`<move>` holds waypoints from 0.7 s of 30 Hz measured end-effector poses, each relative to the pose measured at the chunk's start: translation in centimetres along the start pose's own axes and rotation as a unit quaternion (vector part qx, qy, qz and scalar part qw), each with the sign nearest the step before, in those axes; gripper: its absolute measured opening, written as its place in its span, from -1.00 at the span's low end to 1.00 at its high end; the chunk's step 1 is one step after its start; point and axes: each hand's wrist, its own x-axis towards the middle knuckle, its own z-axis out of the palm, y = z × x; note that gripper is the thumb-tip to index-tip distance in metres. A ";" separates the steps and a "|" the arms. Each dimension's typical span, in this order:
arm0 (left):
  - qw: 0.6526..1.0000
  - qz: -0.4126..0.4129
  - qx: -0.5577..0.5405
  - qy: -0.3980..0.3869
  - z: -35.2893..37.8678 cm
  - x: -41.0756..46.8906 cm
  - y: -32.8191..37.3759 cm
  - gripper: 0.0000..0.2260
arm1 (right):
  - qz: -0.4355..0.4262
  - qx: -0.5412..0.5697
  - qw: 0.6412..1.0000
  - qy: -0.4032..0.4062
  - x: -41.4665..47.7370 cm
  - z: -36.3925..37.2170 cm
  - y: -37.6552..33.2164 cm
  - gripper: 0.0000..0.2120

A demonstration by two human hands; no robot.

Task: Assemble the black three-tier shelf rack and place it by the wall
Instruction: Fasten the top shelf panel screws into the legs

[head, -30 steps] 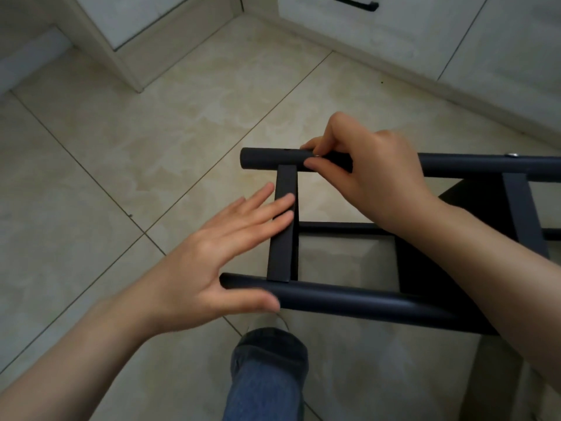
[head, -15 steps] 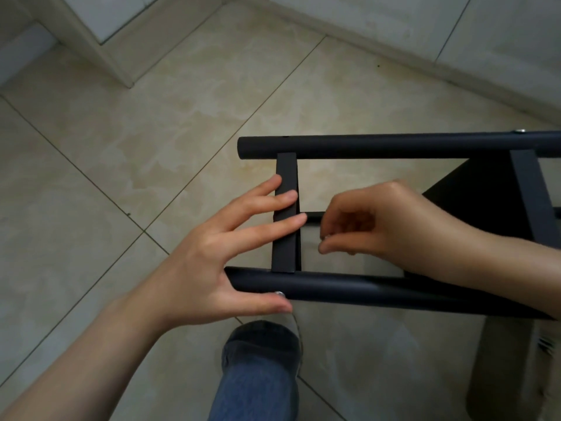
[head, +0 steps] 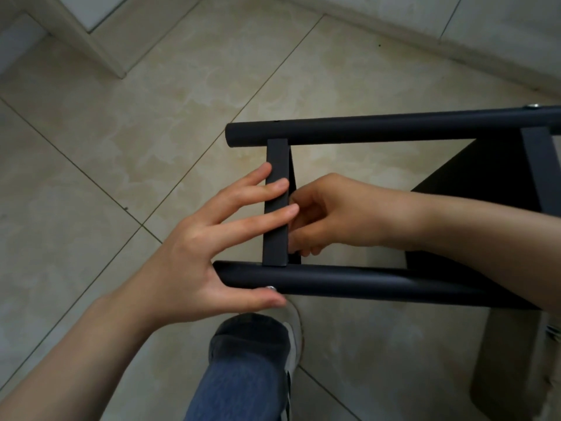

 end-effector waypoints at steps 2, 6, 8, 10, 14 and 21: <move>1.000 0.001 0.002 0.000 0.0 0.0 0.0 -0.32 | 0.006 0.010 1.000 -0.007 0.0 0.1 0.0 -0.86; 1.000 0.005 0.001 0.002 0.0 0.0 0.0 -0.32 | 0.024 0.019 0.999 -0.038 -0.2 0.3 0.0 -0.84; 1.000 0.006 0.002 0.001 0.0 0.0 0.0 -0.33 | 0.034 0.020 0.998 -0.043 -0.3 0.2 -0.1 -0.85; 1.000 0.007 0.005 0.001 0.0 0.0 0.0 -0.33 | 0.046 0.033 0.997 -0.052 -0.3 0.1 -0.1 -0.87; 1.000 0.008 0.006 0.001 0.0 0.0 0.0 -0.33 | 0.067 0.055 0.994 -0.070 -0.2 0.1 0.0 -0.90; 1.000 0.007 -0.009 0.002 0.1 -0.4 -0.3 -0.28 | 0.116 0.122 0.978 -0.125 -0.1 -0.2 0.3 -0.84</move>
